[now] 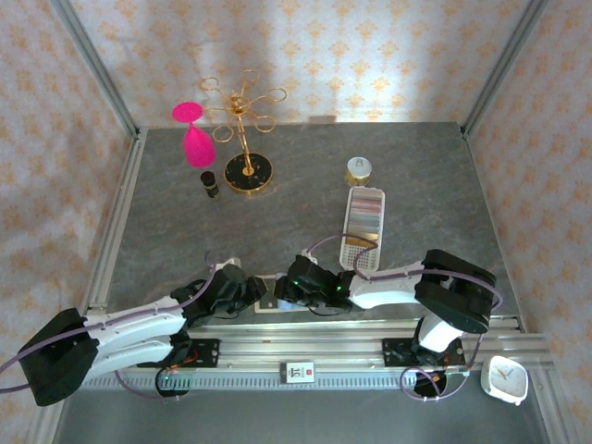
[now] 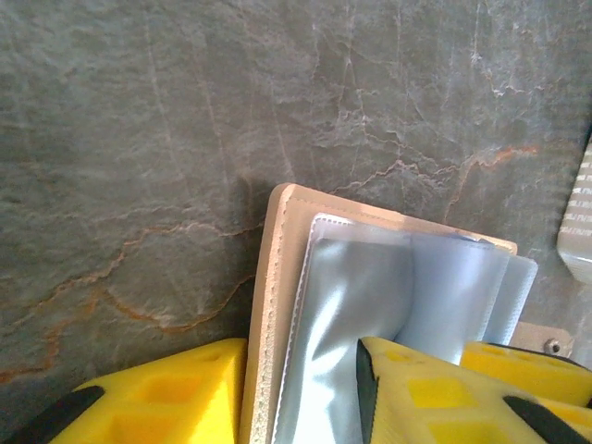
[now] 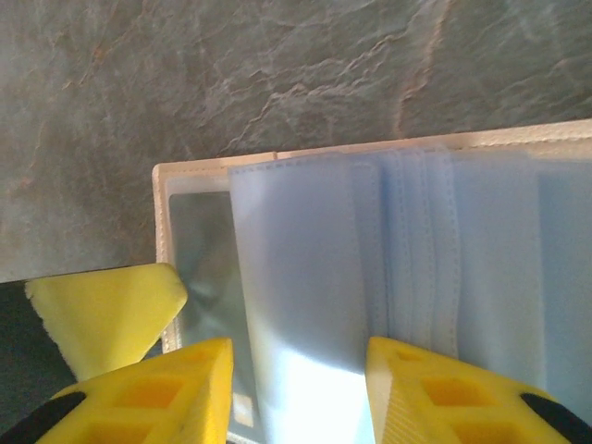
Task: Put the credit cards into the card holder
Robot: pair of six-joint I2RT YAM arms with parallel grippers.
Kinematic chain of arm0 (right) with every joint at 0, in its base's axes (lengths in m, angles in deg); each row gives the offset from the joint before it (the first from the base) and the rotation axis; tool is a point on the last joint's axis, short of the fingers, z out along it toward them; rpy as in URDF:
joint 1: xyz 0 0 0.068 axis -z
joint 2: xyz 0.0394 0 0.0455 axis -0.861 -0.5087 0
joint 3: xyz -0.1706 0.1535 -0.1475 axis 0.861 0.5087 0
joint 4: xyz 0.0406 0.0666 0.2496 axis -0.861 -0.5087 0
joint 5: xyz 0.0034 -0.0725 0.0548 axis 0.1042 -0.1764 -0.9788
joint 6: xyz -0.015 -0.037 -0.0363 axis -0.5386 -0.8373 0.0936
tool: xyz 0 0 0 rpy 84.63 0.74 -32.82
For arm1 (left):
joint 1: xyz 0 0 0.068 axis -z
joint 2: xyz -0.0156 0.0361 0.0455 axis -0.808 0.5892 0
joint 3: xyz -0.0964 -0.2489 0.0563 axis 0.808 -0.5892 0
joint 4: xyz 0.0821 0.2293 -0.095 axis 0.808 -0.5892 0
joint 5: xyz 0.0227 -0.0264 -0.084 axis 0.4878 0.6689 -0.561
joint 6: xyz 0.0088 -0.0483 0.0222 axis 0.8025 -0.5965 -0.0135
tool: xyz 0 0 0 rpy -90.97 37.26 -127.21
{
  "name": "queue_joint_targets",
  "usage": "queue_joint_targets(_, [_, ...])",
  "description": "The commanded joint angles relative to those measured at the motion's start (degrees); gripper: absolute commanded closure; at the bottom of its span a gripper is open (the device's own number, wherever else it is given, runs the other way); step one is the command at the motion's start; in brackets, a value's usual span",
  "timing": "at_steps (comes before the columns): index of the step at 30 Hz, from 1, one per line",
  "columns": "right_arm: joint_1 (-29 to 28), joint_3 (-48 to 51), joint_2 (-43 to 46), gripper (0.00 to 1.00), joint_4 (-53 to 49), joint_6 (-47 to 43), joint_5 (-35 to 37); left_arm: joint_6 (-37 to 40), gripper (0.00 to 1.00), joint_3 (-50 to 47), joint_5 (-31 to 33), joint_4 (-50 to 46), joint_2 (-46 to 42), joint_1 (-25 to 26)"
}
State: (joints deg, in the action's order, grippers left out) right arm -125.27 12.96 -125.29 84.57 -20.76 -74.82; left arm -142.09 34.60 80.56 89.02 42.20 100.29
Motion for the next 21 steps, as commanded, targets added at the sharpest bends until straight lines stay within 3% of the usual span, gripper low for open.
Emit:
queue_joint_targets(1, [-0.25,1.44,-0.48,0.57,5.41,1.38,-3.22,-0.72,0.59,-1.92,2.17,-3.34,-0.84,0.05])
queue_joint_targets(21, [-0.24,2.4,-0.88,0.55,15.66,4.04,-5.85,-1.46,0.56,-2.94,2.19,-2.96,-2.47,0.08])
